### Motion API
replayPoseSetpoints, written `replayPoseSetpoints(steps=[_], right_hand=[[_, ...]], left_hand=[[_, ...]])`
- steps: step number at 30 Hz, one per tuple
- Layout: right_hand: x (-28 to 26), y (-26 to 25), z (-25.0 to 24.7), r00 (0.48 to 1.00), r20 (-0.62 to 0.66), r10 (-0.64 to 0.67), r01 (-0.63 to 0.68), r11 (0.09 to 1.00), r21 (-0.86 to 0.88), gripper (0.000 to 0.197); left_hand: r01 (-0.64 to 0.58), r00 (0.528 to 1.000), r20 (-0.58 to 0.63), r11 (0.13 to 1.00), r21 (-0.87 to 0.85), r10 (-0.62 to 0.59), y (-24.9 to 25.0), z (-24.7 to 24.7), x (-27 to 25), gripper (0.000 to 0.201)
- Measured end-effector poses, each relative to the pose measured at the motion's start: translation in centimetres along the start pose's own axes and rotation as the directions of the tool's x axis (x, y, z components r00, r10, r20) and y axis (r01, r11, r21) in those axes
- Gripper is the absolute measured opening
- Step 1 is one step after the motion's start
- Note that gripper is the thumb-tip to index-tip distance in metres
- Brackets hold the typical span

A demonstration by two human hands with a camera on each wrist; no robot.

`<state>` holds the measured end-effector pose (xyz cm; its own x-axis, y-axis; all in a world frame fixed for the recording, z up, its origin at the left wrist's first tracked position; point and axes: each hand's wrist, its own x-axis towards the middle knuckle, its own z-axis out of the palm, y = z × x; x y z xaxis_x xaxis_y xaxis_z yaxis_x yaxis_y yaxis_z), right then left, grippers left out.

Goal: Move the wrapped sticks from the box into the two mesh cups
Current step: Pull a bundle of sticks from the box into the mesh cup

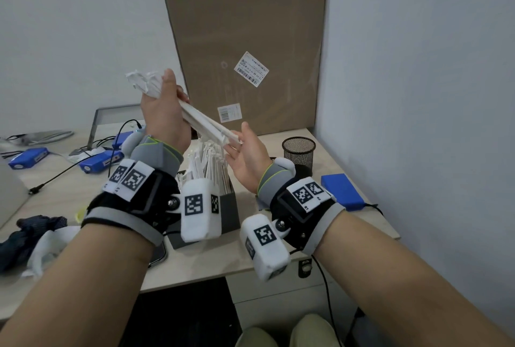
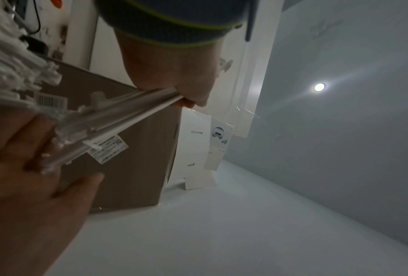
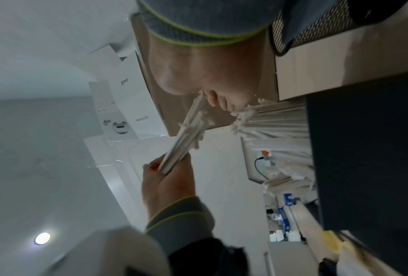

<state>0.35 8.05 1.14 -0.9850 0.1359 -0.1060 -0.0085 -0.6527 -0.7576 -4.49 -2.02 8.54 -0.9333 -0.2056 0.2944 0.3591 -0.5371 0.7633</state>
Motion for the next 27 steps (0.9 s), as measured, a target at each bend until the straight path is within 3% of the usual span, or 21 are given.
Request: replayPoseSetpoints(steps=[3,8,13,17,21,24,27], right_hand=[[0.6,-0.5,0.3,1.0,0.026,0.009,-0.012,0.993,0.119,0.059],[0.0,-1.0,-0.1,0.991,0.119,0.055,-0.065,0.995,0.081,0.062],[-0.5,-1.5,-2.2,0.995,0.07,0.074,-0.079,0.995,0.06,0.062],[-0.3,-2.0,-3.4,0.987,0.127,0.1,-0.11,0.991,0.077,0.072],[0.1,-2.8,-5.0,0.988,0.092,0.123,-0.105,0.979,-0.174,0.077],[-1.3,-5.3,-4.8,0.994,0.045,-0.099,0.108,0.9,-0.422,0.063],[-3.5,-9.2,-2.4,0.891,0.201,-0.406,0.442,0.682,-0.583,0.047]], left_hand=[[0.061,0.998,0.028,0.998,-0.025,-0.06,-0.3,1.0,-0.8,0.021],[0.204,0.972,0.121,0.979,0.001,-0.203,-2.0,1.9,-2.8,0.018],[0.226,0.959,0.18,0.974,-0.009,-0.221,-2.7,2.8,-4.1,0.02],[0.22,0.933,0.271,0.971,0.088,-0.236,-3.5,3.1,-5.1,0.022],[0.19,0.908,0.342,0.965,0.182,-0.243,-3.8,3.0,-5.4,0.028],[0.17,0.874,0.408,0.953,0.25,-0.263,-3.8,3.1,-5.7,0.027],[0.108,0.764,0.537,0.891,0.44,-0.358,-3.9,3.0,-6.8,0.022]])
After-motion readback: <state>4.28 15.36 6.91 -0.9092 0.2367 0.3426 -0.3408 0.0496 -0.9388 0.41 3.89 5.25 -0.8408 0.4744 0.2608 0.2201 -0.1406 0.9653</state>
